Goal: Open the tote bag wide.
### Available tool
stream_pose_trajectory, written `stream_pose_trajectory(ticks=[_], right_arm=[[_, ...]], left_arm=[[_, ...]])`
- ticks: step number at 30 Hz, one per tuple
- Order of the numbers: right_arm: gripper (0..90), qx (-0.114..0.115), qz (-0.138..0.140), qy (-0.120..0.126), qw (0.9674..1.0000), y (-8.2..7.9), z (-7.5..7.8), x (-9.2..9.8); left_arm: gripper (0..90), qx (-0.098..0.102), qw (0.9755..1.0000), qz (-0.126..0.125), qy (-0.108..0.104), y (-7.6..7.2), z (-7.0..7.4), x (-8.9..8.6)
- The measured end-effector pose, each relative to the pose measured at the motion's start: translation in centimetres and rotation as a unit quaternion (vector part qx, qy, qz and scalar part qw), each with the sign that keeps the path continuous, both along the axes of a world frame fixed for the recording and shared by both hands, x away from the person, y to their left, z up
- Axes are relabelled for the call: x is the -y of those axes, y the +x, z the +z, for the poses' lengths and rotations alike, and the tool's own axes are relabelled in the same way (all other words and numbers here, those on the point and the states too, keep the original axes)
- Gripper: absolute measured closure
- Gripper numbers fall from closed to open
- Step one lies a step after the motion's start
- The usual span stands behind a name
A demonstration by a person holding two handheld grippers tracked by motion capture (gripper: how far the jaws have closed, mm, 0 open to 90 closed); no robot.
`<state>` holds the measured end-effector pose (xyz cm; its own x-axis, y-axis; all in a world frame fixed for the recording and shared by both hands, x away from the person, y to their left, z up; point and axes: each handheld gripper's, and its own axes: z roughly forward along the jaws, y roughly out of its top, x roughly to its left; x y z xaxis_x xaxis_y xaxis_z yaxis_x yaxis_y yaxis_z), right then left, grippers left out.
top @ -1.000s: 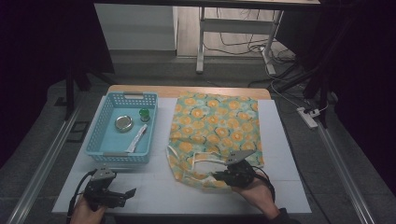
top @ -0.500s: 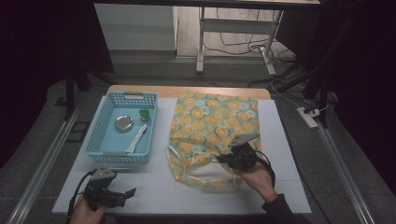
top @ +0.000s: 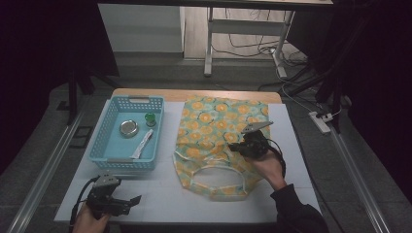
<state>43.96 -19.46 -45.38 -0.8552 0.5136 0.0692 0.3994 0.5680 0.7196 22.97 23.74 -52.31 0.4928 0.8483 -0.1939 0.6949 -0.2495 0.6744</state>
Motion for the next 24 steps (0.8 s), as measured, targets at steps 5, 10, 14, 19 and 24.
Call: stream_pose_trajectory(ticks=[5, 10, 14, 19, 24], right_arm=[[88.9, 0.000, -0.013, -0.003, 0.9999, 1.7, 0.1, -0.1], [88.9, 0.002, -0.031, -0.001, 0.9995, 3.3, 0.1, -0.2], [89.0, 0.001, -0.041, -0.004, 0.9991, 4.6, 0.1, -0.3], [89.0, 0.004, -0.048, -0.007, 0.9988, 6.1, 0.1, -0.5], [89.0, 0.009, -0.052, -0.011, 0.9986, 7.3, 0.1, -0.9]], left_arm=[[0.1, -0.001, 1.0000, -0.001, 0.001, 0.0, 0.0, 0.0], [0.1, 0.000, 1.0000, -0.001, -0.001, 0.0, 0.0, 0.0], [0.1, -0.001, 1.0000, -0.001, -0.001, 0.0, 0.0, 0.0], [0.1, -0.002, 1.0000, -0.002, -0.002, 0.0, 0.0, -0.1], [0.1, -0.003, 1.0000, -0.002, -0.002, 0.0, 0.0, -0.1]])
